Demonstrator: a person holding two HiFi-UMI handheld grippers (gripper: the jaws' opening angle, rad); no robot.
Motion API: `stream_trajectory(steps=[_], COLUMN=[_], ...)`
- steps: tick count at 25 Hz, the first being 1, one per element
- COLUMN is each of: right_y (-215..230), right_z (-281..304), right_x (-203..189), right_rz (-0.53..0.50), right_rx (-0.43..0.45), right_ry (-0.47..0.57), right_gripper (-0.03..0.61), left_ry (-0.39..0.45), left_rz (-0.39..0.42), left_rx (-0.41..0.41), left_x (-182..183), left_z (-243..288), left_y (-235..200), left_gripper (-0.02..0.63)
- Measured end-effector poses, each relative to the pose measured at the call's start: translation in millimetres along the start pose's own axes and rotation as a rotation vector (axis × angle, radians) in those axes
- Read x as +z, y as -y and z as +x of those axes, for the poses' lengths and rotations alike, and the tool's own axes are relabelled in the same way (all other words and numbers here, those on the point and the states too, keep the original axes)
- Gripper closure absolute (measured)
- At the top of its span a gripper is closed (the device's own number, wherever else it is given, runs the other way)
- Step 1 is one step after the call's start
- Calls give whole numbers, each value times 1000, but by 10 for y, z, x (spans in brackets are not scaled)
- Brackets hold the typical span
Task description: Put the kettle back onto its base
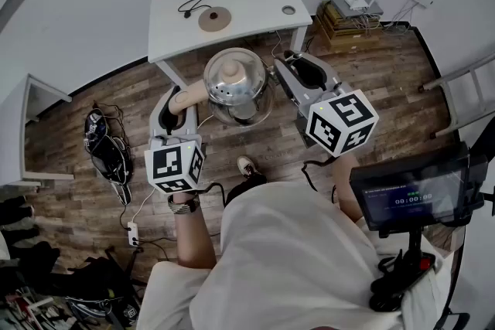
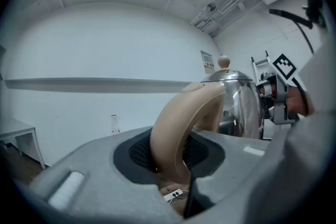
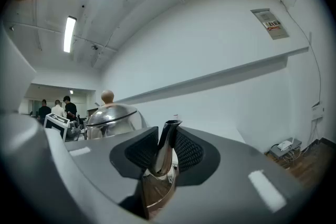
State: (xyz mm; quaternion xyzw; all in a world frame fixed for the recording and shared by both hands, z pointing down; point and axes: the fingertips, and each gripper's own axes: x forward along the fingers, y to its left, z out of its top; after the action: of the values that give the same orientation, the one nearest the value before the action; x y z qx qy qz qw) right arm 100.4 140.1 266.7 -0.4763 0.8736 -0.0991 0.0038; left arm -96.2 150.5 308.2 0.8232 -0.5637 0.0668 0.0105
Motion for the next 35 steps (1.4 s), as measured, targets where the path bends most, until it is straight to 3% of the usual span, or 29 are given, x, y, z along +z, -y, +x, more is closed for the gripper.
stream_trajectory(steps=[7,14,26,35], right_y=[-85,-143,115,342], right_z=[-779,-1033,-516,216], right_x=[-139,-204,-87,40], right_rz=[19,59,38,53], right_rx=[8,22,30,9], right_ry=[-24,-11,-5,-13], right_gripper=[482,477,480,482], left_ry=[-18,-14,-8,-22], left_rz=[-17,-28,-25,-28], left_rx=[15,27,31,16], left_x=[-82,-99,-58,6], left_z=[-575,-798,-268,358], left_y=[602,772,514,54], left_gripper=[509,512,512,512])
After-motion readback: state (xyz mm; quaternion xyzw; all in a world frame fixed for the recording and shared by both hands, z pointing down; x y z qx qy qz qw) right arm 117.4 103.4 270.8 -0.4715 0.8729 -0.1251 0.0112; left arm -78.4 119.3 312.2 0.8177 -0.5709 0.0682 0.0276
